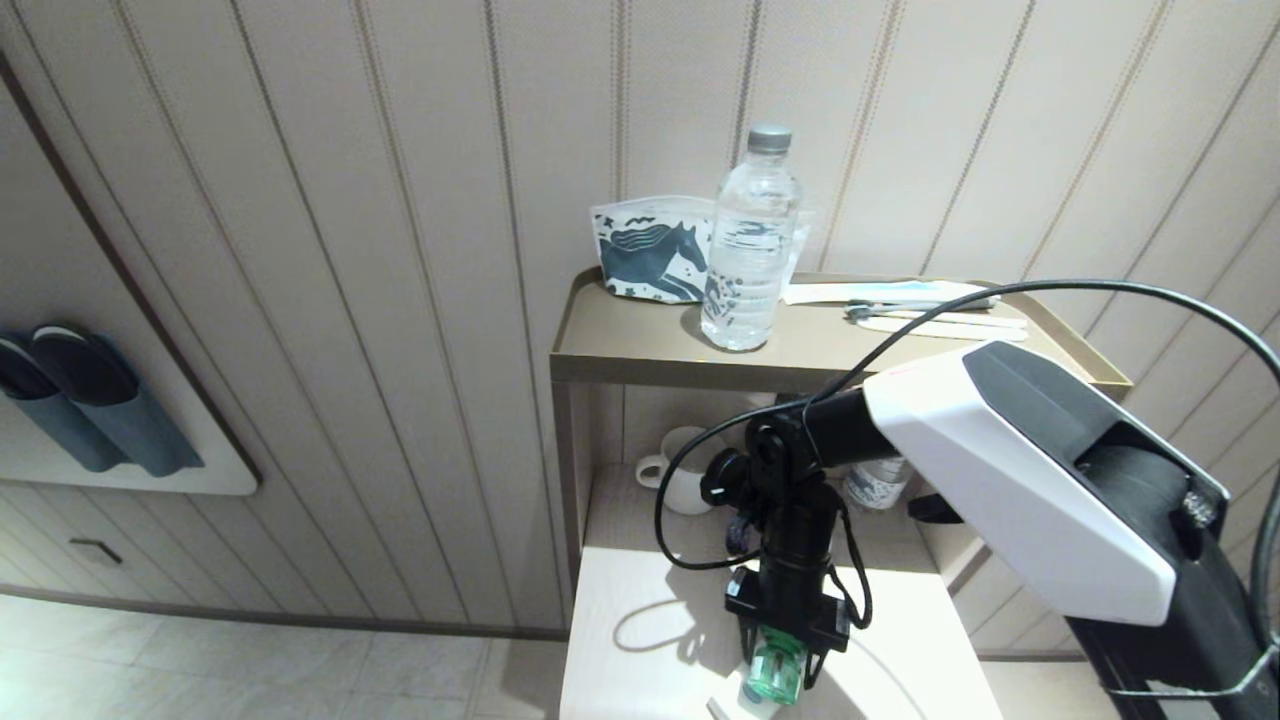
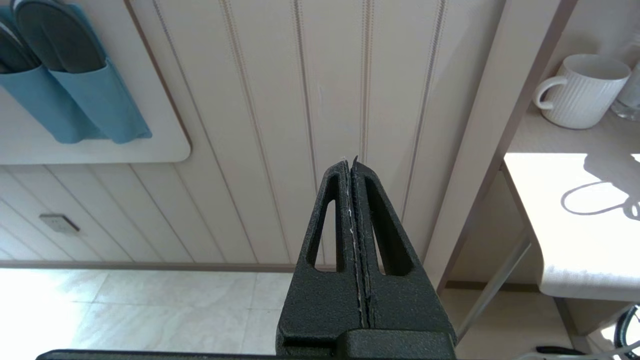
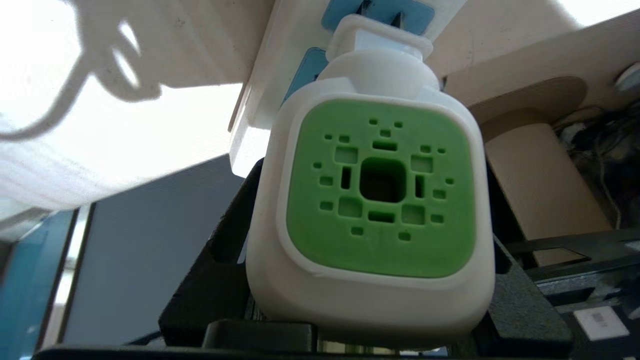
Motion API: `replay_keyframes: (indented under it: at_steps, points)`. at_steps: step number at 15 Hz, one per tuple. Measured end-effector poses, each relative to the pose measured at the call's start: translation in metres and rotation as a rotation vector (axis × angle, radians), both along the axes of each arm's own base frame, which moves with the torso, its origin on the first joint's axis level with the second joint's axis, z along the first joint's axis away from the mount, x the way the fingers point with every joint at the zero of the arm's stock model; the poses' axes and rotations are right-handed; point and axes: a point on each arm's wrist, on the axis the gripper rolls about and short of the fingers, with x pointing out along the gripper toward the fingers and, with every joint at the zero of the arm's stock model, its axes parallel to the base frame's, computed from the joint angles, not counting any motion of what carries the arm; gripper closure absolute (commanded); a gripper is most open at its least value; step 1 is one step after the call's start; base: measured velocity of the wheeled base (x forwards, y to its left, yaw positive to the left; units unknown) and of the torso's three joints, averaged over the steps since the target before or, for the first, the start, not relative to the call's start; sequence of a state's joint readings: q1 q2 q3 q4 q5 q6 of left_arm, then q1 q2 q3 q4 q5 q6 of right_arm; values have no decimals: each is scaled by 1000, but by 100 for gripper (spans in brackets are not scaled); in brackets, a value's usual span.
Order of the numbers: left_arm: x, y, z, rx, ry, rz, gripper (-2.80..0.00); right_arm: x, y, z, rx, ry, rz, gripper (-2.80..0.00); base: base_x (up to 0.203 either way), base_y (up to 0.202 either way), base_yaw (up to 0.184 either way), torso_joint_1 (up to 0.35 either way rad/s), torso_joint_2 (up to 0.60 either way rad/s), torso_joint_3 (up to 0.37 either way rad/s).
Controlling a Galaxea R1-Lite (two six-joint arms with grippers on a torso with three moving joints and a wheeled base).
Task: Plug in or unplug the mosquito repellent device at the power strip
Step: Insert the plug into the socket
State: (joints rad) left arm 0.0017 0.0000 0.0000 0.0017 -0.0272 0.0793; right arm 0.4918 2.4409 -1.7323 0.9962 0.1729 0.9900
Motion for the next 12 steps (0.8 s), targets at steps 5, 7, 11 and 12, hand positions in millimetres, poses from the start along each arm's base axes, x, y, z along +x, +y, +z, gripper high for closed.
replay_keyframes:
  at_steps: [5, 7, 11, 12]
  points:
    - [0, 0, 0, 0, 0, 1, 0, 4, -9, 10, 94, 5, -40, 0, 0, 0, 0, 0, 0, 0]
    - [0, 0, 0, 0, 0, 1, 0, 5, -13, 12, 122, -11, -53, 0, 0, 0, 0, 0, 0, 0]
    - [0, 0, 0, 0, 0, 0, 0, 0, -15, 10, 117, -50, -45, 0, 0, 0, 0, 0, 0, 0]
    - [0, 0, 0, 0, 0, 0, 0, -1, -14, 10, 92, -62, -37, 0, 0, 0, 0, 0, 0, 0]
